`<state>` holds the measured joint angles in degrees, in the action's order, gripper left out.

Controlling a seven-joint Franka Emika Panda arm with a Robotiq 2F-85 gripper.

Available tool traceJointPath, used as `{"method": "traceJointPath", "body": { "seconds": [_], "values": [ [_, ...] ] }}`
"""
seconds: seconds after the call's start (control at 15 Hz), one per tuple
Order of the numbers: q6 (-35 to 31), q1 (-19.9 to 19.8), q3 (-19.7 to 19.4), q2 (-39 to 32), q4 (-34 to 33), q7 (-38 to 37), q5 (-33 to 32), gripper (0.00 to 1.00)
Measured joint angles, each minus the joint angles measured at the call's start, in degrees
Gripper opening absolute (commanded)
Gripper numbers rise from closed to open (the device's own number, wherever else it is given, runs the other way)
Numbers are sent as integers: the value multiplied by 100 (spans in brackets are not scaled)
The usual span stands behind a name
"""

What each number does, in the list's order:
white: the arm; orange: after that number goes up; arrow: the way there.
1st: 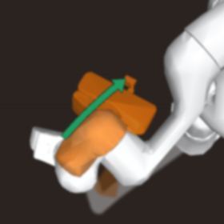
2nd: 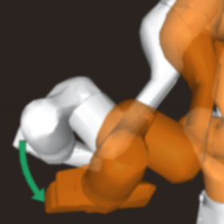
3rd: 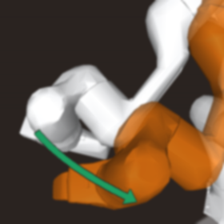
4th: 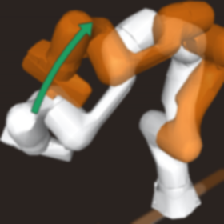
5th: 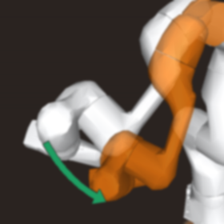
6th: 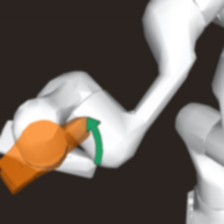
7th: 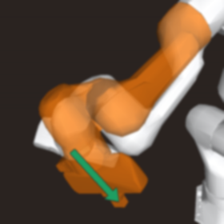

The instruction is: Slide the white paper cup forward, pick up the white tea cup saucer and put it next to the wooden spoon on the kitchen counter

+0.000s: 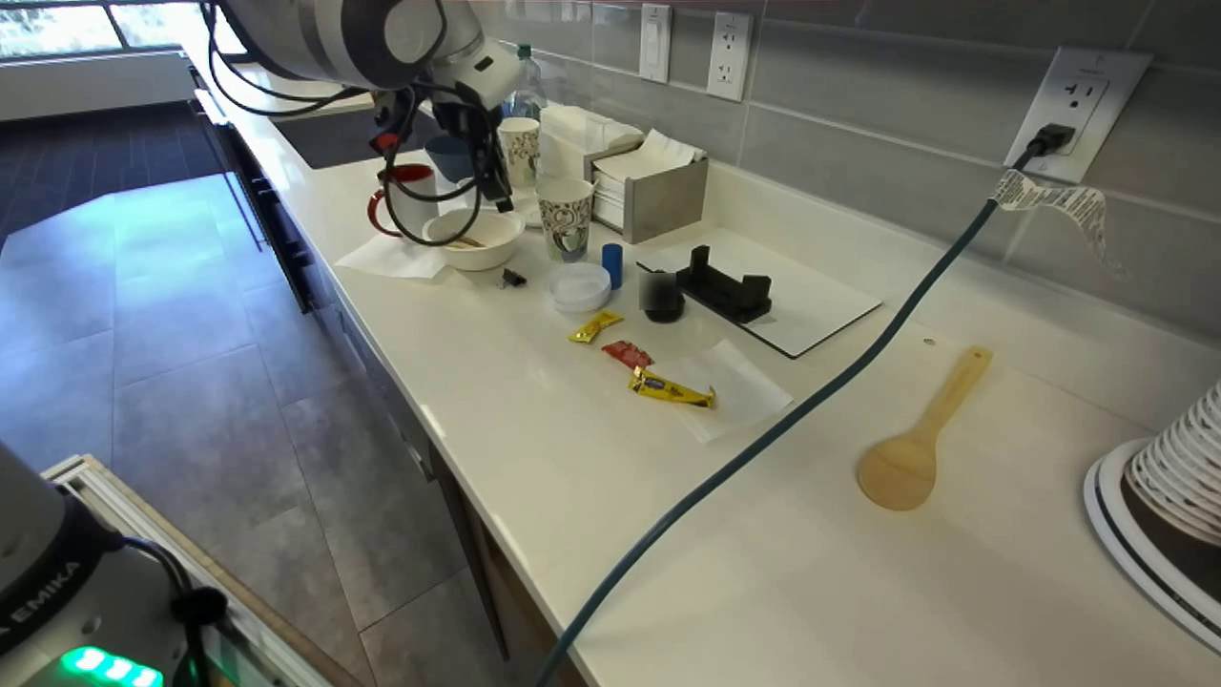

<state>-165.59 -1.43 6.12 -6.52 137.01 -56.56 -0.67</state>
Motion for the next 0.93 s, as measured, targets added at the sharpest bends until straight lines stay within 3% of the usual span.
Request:
{"method": "traceJointPath", "body": {
  "seconds": [0.93],
  "values": [
    [-755,90,-503,-787,-269,-380,-553,0]
  ]
}}
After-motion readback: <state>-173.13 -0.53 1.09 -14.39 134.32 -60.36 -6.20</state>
